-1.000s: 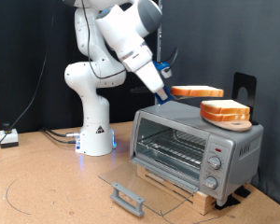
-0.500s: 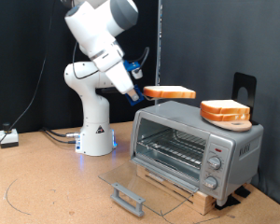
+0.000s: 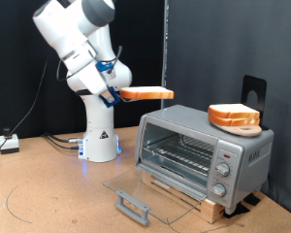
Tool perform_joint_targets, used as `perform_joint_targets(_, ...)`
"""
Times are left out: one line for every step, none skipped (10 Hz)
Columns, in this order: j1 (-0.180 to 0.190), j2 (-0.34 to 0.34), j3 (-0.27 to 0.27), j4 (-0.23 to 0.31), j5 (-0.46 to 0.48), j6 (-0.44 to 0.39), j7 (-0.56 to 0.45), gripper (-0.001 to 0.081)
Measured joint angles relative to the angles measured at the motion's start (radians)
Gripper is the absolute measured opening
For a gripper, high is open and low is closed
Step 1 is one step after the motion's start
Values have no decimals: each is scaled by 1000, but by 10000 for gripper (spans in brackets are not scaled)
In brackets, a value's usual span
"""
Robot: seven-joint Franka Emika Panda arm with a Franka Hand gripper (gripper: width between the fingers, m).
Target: Make a piece of toast with the oven
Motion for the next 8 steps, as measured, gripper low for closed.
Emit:
perform_joint_targets(-12, 2, -24, 12, -23, -15, -12, 412)
perform_joint_targets(-18, 7, -31, 18, -31, -25, -17, 412)
perform_joint_targets(-18, 7, -31, 16, -31, -25, -17, 412)
perform_joint_targets(-16, 9, -33, 9, -30, -27, -41, 412)
perform_joint_targets(-16, 16, -33, -2, -37, -27, -69, 412)
perform_joint_targets(-16, 34, -32, -14, -59, -19, -84, 412)
perform_joint_targets(-16, 60, -27, -29, -73, 15, -91, 412)
perform_joint_targets(-16, 88, -21, -46, -76, 58, -102, 412)
